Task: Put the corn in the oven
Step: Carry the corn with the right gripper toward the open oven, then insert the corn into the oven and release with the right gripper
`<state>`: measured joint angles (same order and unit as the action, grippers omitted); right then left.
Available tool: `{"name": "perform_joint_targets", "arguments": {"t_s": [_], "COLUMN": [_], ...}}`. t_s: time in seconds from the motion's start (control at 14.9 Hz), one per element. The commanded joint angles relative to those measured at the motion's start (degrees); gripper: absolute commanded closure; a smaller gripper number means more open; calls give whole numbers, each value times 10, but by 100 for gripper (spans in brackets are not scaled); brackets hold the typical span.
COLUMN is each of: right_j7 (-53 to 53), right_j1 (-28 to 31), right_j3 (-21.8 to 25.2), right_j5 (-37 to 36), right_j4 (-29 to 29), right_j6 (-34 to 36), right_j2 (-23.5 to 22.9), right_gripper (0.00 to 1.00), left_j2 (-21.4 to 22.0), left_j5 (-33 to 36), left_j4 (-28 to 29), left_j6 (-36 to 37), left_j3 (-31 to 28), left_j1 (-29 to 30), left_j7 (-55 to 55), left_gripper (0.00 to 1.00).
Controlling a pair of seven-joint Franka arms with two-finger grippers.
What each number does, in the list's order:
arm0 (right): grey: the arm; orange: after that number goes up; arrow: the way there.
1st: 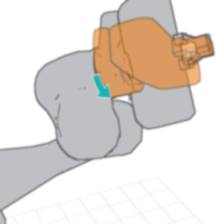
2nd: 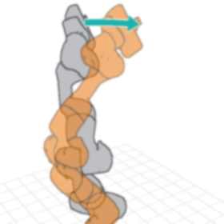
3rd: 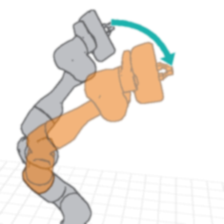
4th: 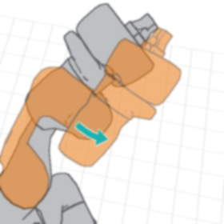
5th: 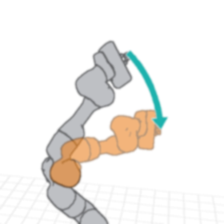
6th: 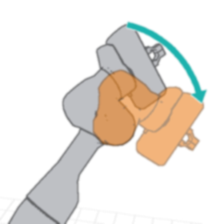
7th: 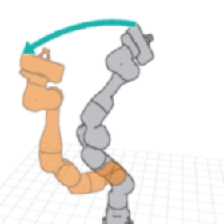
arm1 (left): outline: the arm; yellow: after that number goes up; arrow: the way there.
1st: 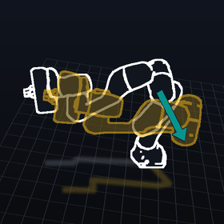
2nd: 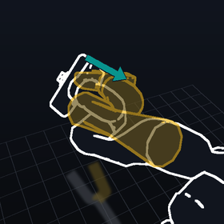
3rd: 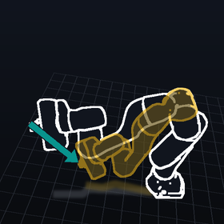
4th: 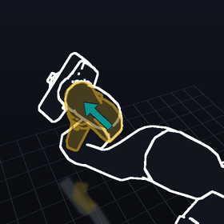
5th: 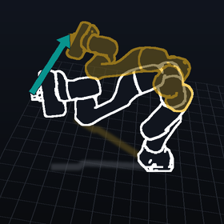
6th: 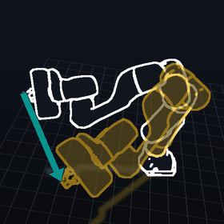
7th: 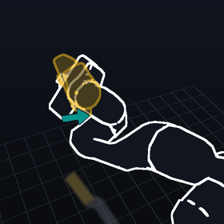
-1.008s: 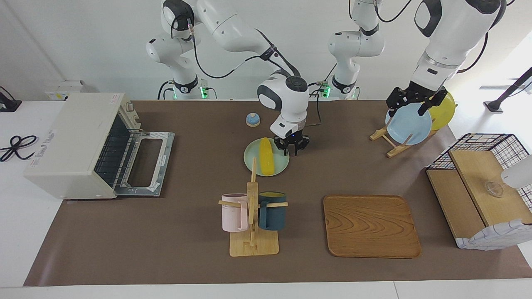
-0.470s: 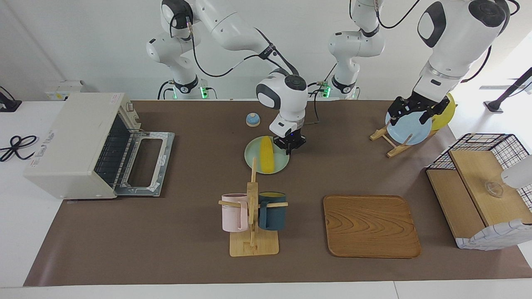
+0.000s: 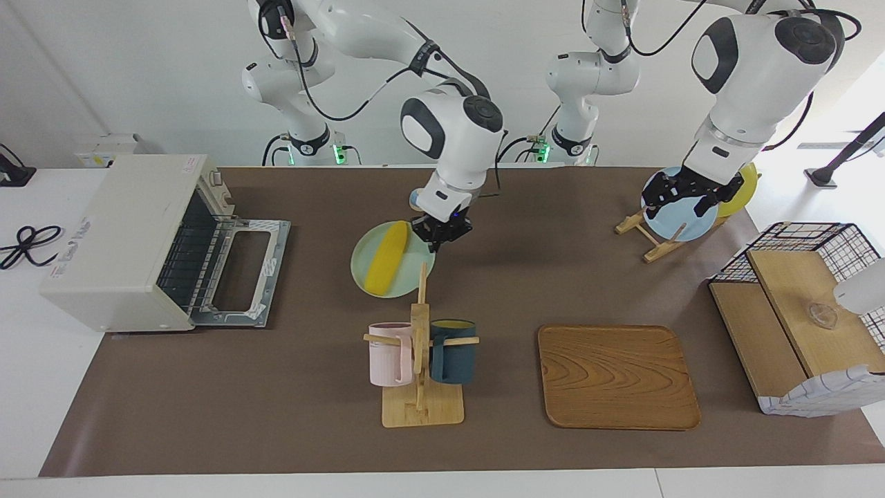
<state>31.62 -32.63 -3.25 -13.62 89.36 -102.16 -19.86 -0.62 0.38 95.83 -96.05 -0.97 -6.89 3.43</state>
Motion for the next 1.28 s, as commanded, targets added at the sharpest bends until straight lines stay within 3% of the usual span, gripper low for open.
{"name": "perform_joint_targets", "arguments": {"t_s": [0.0, 0.2, 0.6, 1.01, 1.21], "right_j7": [-34, -84, -193, -259, -298], "right_j1": [66, 131, 287, 356, 395], "right_j3": [-8, -7, -8, -7, -8], "right_j5": [-6, -6, -6, -6, -5], "right_j4": [79, 169, 212, 226, 272], "right_j6": [7, -1, 6, -4, -55], "right_j2": [70, 124, 151, 152, 164], "right_gripper": [100, 100, 100, 100, 100], "left_j2": [-13, -9, -1, 18, 31], "left_j5": [-17, -28, -28, -28, -28], "left_j4": [-30, -24, -17, -7, 6], "left_j6": [-1, 8, 17, 41, 41], "left_j3": [4, 6, 6, 4, 4], "left_j1": [6, 6, 6, 6, 7], "left_j7": [0, 1, 0, -4, -4], "left_gripper": [0, 0, 0, 0, 0]}}
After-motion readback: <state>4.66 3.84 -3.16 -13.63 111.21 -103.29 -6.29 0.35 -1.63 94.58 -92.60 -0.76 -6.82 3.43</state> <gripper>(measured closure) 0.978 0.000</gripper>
